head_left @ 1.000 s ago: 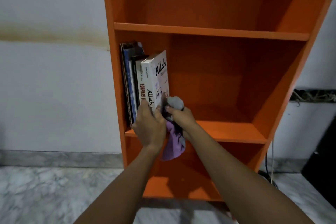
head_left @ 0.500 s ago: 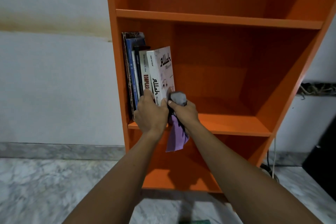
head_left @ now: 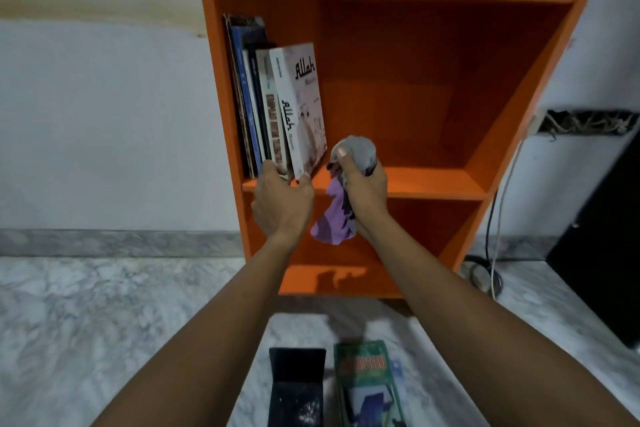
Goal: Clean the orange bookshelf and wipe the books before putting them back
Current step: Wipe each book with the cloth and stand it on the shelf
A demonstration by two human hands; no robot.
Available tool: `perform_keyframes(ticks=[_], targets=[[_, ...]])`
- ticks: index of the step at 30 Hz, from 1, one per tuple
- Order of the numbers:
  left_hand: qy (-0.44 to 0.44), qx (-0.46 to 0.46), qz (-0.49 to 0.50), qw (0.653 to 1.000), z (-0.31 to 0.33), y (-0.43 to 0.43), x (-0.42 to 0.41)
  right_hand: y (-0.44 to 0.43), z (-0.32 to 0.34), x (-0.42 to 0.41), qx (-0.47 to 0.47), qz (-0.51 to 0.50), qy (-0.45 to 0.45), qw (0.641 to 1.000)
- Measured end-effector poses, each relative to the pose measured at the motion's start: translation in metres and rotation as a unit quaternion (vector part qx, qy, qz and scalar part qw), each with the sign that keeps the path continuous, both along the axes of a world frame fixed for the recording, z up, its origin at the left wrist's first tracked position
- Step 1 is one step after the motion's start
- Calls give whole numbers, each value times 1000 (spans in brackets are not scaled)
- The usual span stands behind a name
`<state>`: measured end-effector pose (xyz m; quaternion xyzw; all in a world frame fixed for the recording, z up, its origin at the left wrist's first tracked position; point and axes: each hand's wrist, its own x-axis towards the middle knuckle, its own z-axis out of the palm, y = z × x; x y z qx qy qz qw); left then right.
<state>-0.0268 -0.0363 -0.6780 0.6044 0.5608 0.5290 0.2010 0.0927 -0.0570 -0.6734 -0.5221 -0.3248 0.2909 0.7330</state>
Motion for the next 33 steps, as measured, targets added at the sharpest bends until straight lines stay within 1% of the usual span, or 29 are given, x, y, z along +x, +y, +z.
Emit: perform_keyframes(ticks=[3,5,7,9,10,11,13,16,20,22,25,27,29,31,33], targets=[[-24,-40,-21,999,-46,-41,-1,-46,-29,2,10,-39,65,997],[-13,-89,-47,995,-91,-70,0,-80,-63,6,-5,-35,91,995],[15,-154,-87,984,-137,-100,-1,-117,-101,6,-56,-17,112,992],[49,-236,-142,960,-181,-128,-1,-144,-143,9,-130,-28,133,982],[70,-277,-163,944,-204,-140,-1,-156,-163,12,-168,-33,121,978],[92,-314,-183,927,-225,-149,-2,-162,-184,16,-213,-39,90,972],[139,-388,-216,885,-264,-166,-5,-176,-225,22,-281,-50,42,957],[176,-464,-232,837,-302,-181,-8,-189,-271,26,-314,-53,28,948],[180,-531,-211,800,-337,-186,-2,-191,-329,28,-338,-60,-30,939],[150,-549,-212,795,-345,-184,4,-191,-354,29,-362,-70,-72,927],[111,-556,-201,799,-352,-179,9,-197,-392,31,-403,-43,-147,902],[82,-546,-204,808,-355,-175,13,-208,-416,34,-411,-25,-182,893],[49,-544,-218,809,-357,-173,16,-219,-422,35,-403,-11,-212,890],[-40,-566,-224,793,-354,-172,18,-225,-414,32,-398,2,-208,894],[-152,-592,-235,756,-347,-173,19,-226,-401,26,-376,13,-178,909]])
